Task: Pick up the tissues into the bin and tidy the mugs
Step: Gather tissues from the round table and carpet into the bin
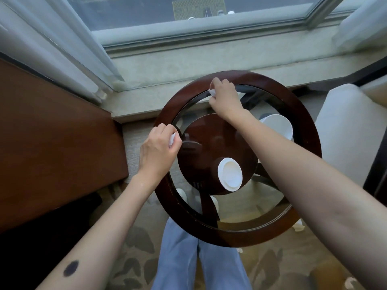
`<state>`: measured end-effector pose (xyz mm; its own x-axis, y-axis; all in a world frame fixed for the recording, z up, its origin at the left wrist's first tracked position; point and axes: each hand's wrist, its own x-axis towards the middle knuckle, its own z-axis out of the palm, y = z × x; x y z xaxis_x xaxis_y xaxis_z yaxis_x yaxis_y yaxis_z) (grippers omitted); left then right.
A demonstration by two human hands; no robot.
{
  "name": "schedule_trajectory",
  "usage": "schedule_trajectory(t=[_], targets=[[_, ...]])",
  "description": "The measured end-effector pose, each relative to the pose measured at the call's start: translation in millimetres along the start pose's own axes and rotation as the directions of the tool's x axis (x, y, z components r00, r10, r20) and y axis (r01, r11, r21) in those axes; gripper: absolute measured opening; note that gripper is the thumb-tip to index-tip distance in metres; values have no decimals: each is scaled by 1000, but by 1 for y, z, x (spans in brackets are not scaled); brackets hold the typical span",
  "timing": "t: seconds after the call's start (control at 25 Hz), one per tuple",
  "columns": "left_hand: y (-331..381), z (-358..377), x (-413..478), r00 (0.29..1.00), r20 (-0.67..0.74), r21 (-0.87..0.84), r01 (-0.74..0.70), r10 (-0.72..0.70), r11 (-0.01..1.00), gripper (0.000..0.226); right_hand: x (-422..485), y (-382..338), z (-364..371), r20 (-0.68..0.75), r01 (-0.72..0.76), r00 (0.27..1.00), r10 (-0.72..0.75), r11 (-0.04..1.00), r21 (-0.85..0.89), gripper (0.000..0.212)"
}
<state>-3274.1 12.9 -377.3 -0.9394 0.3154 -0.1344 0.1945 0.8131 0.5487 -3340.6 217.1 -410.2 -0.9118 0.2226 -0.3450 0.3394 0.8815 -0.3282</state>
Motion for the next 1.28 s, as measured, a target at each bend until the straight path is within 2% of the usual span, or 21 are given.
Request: schedule_trajectory(t=[0.12,0.28,0.6,0.84,1.04,1.28], targets=[[11,-9,4,999,-1,17,-51,52,999,14,-9,-6,-25,15,-24,1000,23,995,94,29],[45,-21,6,986,-17,14,-164,164,986,15,-47,-4,-72,-122,-4,992,28,982,191,26],[145,-19,-43,882,-28,-10,-471,471,882,19,-181,60,-135,-325,-96,928,185,958,271,26],[211,23,-147,789,88,-54,-606,608,794,17,-325,130,-134,-375,-138,892,252,942,305,21],[247,59,-259,629,162,-54,-764,761,643,19,-479,192,-111,-378,-230,849,369,902,366,19],[280,113,-380,572,329,-39,-787,751,616,19,-640,275,-78,-287,-404,793,538,817,412,20]])
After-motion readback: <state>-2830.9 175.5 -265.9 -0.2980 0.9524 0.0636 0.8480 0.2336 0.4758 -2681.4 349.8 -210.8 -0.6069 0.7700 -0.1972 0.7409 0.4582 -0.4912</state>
